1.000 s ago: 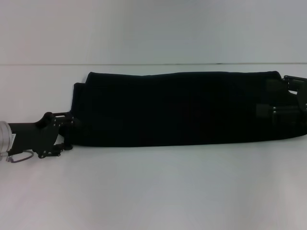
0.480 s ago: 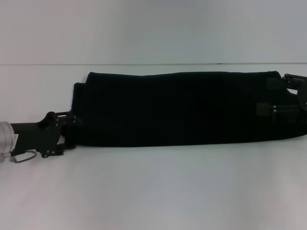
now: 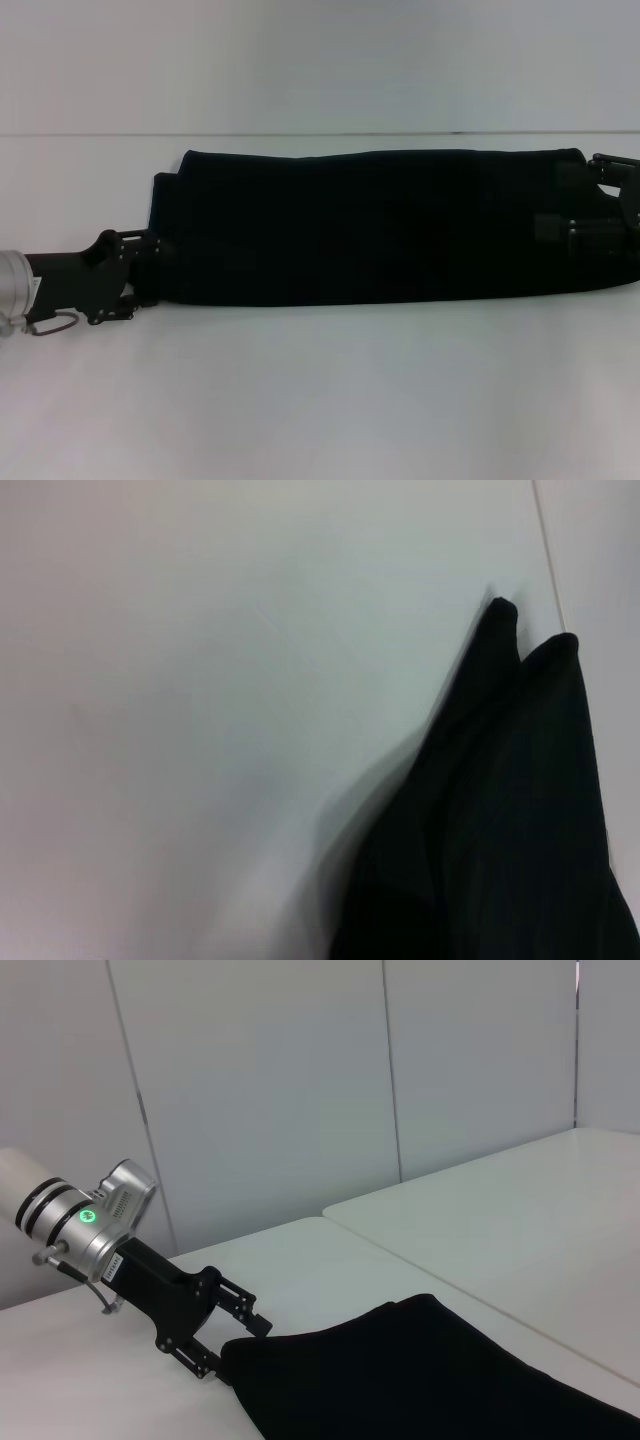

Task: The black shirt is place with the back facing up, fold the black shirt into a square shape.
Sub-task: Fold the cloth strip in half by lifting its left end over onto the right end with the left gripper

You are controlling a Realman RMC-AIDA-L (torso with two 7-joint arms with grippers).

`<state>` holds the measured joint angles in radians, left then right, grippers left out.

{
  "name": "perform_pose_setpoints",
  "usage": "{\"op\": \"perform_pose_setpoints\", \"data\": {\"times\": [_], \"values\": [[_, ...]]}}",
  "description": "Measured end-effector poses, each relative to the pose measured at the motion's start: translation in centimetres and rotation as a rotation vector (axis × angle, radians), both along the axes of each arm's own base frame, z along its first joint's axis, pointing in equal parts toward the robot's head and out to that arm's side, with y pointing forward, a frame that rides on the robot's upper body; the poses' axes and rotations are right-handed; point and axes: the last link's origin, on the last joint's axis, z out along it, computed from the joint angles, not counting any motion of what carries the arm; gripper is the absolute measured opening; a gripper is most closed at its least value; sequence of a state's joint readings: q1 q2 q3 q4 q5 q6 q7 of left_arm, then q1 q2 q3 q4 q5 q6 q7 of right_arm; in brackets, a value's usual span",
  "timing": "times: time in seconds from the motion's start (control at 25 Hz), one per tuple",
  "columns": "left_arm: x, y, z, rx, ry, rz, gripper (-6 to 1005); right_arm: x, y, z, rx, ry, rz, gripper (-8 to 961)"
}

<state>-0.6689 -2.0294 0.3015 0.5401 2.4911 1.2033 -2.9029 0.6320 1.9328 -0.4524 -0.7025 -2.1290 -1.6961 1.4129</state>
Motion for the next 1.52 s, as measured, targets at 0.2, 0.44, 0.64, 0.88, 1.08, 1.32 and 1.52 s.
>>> {"op": "perform_pose_setpoints", "data": {"times": [0.2,0.44,0.64,0.88,1.08,1.32,1.52], "values": [[0.12,0.07,-0.06,-0.004,0.011,-0.019,734,0.01,0.01,0.0,0.001,-0.001,-0.001,941],[0.18,0.23,-0.17,-0.013,0.032,-0.028,733,0.02,0.01,0.02,0.002,0.0,-0.001,941],[0.13,0.24,-0.29,-0.022,0.067,-0.063,652,0.02,0.01,0.02,0.002,0.0,-0.001,940],[0.26,0.33,-0.34,-0.02,0.083,-0.096,554,0.0,0.02,0.03,0.003,0.002,-0.001,934],[0.34,0.42,-0.49,-0.017,0.098,-0.124,320,0.07,-0.07,0.02,0.006,0.007,-0.002,926],[0.45,0.45,-0.6,-0.021,0.1,-0.135,110,0.1,-0.02,0.03,0.01,0.006,-0.004,921],[0.37,0.42,-0.53,-0.016,0.096,-0.131,93,0.08,0.06,0.0,0.014,0.004,-0.002,922]]}}
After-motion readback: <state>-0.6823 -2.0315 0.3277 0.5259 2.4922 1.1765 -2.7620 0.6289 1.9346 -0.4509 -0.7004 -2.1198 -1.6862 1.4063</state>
